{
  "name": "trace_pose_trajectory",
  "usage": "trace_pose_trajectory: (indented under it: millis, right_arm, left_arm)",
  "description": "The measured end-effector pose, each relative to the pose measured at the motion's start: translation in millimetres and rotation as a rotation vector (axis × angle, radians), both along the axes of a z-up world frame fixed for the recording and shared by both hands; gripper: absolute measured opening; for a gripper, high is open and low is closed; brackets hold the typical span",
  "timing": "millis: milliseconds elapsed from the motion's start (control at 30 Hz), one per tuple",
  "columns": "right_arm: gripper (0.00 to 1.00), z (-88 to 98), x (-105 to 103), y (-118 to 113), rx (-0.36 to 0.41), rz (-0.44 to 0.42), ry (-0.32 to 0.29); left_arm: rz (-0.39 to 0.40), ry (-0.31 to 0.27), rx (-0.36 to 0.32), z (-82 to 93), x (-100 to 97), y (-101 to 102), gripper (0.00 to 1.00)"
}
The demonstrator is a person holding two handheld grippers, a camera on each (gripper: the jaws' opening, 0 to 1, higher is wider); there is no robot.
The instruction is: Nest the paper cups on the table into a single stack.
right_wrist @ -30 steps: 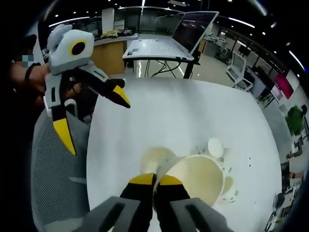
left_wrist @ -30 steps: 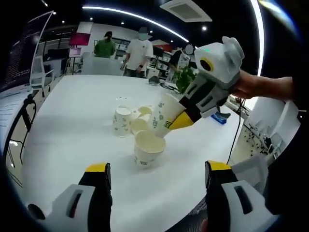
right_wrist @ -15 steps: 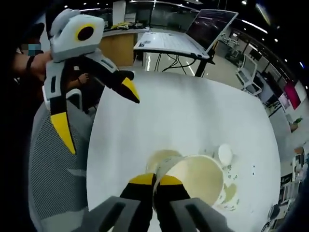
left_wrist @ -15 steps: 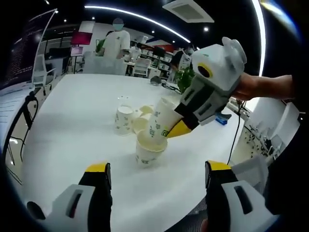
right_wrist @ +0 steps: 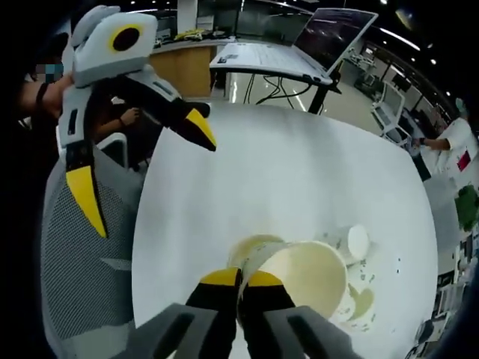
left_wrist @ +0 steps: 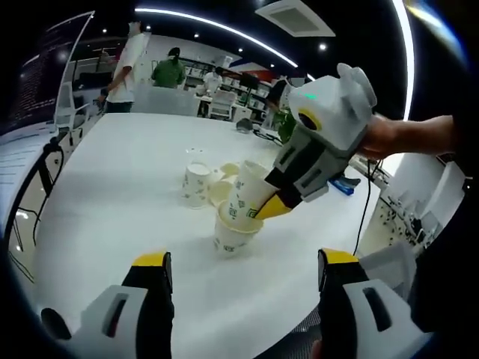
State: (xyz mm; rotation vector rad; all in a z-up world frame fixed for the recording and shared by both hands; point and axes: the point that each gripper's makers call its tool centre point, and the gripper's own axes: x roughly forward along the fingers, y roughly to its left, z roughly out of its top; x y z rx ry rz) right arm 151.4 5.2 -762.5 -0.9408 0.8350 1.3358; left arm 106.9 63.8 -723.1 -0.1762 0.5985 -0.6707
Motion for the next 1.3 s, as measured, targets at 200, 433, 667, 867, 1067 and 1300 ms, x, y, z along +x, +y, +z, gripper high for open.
trace_pose_trajectory:
  millis: [200, 433, 667, 867, 1067, 1300]
  right_arm:
    - [0.00, -5.9, 3, 1, -0.011, -0.003, 0.006]
    - [0.00, -5.8, 0, 1, -0.012, -0.010, 0.013]
    - [0.00, -7.3, 0, 1, -0.014, -0.019, 0.016]
    - [0.01, -7.3, 3, 3, -0.010, -0.032, 0.014]
    - [0.03, -6.0, 2, 4, 0.003, -0.050, 0.014]
    - [0.07, -3.1, 1, 4, 0.023, -0.075, 0.008]
  left_arm:
    - [0.003, 0.001, -0.001, -0.4, -0.5, 1, 0.78]
    - [0.009, 0.004, -0.004, -2.9, 1.2, 4, 0.78]
    - [0.012, 0.002, -0.004, 1.0, 0.6, 4, 0.78]
    - [0.009, 0.001, 0.001, 4.3, -2.0, 4, 0.78]
    - [0.008, 0.001, 0.003, 3.6, -3.5, 6, 0.78]
    - [0.002, -0.001, 0.006, 6.4, -4.8, 5, 0.78]
